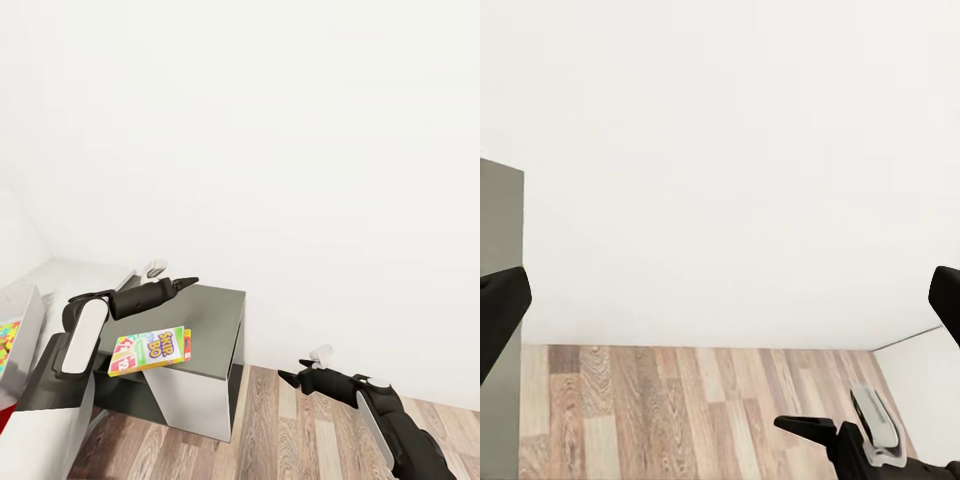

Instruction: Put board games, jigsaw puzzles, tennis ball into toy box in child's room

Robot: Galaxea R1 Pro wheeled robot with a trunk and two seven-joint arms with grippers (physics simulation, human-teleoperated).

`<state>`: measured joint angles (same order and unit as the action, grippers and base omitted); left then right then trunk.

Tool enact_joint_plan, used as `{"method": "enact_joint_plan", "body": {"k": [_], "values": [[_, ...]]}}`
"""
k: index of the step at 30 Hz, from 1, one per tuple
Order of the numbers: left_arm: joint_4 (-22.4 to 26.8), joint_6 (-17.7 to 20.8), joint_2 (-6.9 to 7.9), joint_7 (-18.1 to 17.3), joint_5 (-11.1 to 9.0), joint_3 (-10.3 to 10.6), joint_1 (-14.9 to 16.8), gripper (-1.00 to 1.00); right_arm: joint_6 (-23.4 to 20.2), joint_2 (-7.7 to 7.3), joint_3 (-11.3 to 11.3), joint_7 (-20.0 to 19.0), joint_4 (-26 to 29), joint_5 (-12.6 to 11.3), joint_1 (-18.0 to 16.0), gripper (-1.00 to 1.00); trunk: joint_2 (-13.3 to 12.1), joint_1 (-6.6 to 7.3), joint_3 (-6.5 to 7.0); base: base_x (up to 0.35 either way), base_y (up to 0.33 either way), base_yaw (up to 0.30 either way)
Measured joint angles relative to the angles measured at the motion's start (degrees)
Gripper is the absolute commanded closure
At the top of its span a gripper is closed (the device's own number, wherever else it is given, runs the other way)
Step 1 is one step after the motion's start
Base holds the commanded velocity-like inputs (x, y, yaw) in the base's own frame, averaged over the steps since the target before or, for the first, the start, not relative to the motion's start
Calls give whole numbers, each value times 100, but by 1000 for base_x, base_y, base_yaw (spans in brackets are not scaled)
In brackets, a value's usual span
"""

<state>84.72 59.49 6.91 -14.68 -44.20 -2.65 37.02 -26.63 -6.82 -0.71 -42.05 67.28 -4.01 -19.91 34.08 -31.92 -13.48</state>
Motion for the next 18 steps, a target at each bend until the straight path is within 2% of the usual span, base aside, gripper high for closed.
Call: {"method": "enact_joint_plan", "body": {"k": [18], "values": [[0,4,-7,22,-3,8,0,-100,1,10,-1,-1,9,-5,0,-100,-724,396,325,0,0,0]]}}
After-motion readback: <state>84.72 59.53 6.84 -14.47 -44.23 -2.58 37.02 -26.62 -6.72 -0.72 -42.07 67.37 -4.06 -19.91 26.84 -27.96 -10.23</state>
